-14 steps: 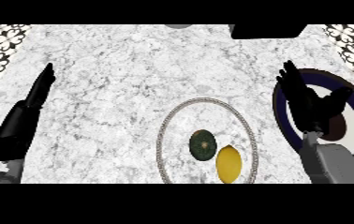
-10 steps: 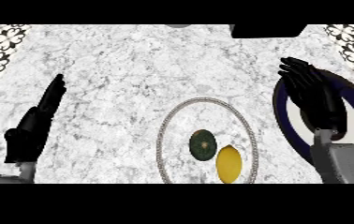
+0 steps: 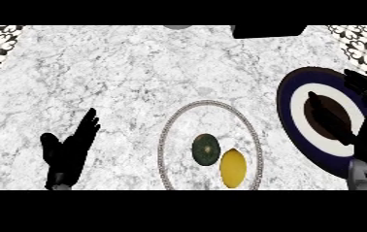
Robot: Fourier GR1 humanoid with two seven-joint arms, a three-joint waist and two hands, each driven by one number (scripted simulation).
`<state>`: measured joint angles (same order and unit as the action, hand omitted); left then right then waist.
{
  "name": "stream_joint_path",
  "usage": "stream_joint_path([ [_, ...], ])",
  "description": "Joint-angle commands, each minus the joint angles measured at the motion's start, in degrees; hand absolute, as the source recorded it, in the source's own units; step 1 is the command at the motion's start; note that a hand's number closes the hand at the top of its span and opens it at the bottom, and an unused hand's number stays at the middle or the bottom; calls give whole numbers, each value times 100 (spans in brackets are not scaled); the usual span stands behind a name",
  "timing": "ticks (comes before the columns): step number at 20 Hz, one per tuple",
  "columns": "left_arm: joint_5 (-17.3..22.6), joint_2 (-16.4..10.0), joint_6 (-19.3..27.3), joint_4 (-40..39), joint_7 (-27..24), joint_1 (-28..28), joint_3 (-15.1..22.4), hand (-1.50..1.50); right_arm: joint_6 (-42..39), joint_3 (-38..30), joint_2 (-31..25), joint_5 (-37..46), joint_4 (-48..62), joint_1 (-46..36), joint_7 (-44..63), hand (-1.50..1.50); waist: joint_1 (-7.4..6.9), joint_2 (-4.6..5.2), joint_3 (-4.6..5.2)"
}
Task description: Pick the squash from the placemat and place it in the plate
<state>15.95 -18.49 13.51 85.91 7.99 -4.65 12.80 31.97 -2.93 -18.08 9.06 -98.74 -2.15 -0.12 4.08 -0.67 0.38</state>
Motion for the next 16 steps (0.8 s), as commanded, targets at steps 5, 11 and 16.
stream_joint_path([
  [5,52,263,-106,-66,339,240,122,0,820,1237,605,1792,-2456,2160,593,-150,-279,37,-26],
  [11,49,320,-179,-273,200,341,82,0,-581,1796,-237,2665,-2583,2967,1719,-150,-301,78,-4],
  [16,-9,378,-270,-427,131,443,121,0,-1718,2235,-430,3587,-3331,2598,3508,-150,-427,100,-4],
])
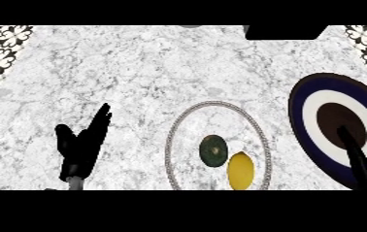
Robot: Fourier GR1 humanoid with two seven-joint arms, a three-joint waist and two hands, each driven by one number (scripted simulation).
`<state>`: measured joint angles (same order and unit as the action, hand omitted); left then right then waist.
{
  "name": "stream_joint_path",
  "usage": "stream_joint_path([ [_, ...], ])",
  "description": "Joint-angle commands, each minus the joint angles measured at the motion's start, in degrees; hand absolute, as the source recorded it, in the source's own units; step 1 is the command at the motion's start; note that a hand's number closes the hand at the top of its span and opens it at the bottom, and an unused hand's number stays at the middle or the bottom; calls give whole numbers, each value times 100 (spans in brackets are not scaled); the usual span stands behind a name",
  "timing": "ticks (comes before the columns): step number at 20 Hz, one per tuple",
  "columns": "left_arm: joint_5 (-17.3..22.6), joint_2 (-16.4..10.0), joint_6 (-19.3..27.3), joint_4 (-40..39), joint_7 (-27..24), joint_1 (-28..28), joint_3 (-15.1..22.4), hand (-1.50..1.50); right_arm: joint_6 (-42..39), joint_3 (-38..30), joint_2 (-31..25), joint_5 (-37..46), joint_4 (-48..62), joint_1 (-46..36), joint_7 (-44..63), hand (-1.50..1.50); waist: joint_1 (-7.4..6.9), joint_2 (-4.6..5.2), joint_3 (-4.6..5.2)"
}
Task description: Pick the squash from the placemat and place it in the plate
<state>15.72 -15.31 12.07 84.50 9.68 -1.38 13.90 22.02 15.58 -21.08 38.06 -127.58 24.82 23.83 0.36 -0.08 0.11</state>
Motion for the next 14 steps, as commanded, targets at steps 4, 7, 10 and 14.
stream_joint_path([
  [4,-10,97,-165,-365,-3,120,21,0,-1527,1054,269,1561,-602,-740,2490,-150,-109,34,16],
  [7,-166,158,-83,-275,-100,17,89,0,-1950,1548,874,2094,28,-1636,3182,-150,-146,25,5],
  [10,-5,178,-243,-564,20,227,-153,0,-1970,1941,1412,2530,563,-1944,3411,-150,-62,14,-5],
  [14,-42,152,-281,-347,138,150,-193,0,-2553,1773,1890,2767,944,-2558,3917,-150,-60,9,-8],
])
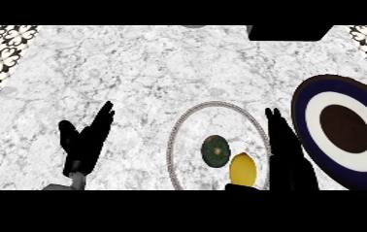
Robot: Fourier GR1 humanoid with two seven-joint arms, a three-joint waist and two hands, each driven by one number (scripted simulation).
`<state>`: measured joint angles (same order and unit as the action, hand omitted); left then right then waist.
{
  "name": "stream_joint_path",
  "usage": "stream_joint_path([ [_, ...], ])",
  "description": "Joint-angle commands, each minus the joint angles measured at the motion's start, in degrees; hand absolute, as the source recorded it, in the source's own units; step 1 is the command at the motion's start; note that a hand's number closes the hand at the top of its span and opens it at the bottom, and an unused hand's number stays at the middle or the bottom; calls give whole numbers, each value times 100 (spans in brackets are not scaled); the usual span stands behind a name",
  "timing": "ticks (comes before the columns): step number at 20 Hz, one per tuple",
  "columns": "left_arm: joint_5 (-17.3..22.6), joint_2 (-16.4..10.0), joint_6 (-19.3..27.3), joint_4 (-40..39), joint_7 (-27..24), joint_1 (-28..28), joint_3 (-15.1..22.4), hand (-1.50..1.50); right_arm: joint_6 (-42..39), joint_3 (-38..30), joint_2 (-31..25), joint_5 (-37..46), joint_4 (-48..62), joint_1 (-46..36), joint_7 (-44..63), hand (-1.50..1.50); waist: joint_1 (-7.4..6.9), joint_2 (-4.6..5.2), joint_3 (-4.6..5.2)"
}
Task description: Pick the squash from the placemat and place it in the plate
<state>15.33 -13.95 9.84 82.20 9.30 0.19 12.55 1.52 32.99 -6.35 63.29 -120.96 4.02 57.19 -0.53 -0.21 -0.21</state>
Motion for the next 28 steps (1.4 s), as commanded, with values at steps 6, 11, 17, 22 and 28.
stream_joint_path([
  [6,-228,331,95,-336,104,169,-8,0,-13,536,625,-62,919,-378,803,-150,55,22,22],
  [11,-258,253,-233,-709,-193,169,-299,0,266,440,631,-100,1207,-302,353,-150,67,23,22],
  [17,-413,427,-118,-386,-85,-14,-136,0,576,454,633,243,2156,-460,540,-150,61,25,22],
  [22,-397,217,-173,246,378,-232,-227,0,571,406,633,290,2432,-804,921,-150,31,18,21],
  [28,-287,204,-584,-468,-50,59,-602,0,591,80,633,-281,2943,-1206,653,-150,37,30,22],
])
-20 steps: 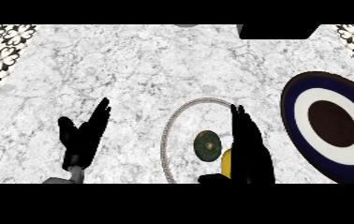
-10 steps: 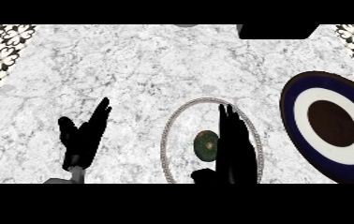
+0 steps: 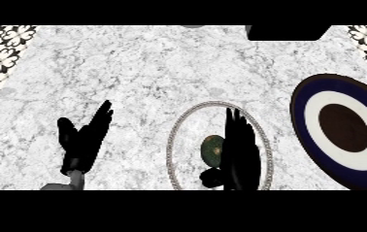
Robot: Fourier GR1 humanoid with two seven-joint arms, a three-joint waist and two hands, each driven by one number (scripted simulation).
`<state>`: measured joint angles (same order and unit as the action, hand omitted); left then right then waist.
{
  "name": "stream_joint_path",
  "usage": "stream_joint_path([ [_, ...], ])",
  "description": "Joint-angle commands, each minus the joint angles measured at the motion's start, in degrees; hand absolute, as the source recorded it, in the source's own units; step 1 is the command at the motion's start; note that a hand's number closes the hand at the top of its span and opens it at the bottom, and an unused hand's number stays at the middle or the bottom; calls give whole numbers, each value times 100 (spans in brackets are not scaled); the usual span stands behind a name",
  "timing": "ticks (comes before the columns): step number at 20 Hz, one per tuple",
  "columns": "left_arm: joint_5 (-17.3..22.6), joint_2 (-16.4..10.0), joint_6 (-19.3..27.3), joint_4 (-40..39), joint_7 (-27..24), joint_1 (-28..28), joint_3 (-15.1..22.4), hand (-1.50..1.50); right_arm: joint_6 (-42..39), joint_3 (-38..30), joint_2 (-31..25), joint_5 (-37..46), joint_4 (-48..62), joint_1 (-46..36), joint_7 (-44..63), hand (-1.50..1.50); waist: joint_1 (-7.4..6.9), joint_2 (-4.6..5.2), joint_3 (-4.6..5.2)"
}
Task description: Pick the squash from the placemat and place it in the plate
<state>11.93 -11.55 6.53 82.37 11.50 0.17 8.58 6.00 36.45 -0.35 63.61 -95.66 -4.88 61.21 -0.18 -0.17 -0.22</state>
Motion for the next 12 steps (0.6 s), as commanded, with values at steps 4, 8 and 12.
stream_joint_path([
  [4,-209,170,31,17,-50,-199,17,0,14,-376,-125,-366,320,85,-81,-150,16,16,21],
  [8,-212,256,2,67,-1,-247,27,0,-8,152,31,-469,1077,-150,-58,150,-17,19,21],
  [12,-234,275,-26,32,295,31,-75,0,118,-116,27,-90,1396,-274,-472,150,10,19,22],
])
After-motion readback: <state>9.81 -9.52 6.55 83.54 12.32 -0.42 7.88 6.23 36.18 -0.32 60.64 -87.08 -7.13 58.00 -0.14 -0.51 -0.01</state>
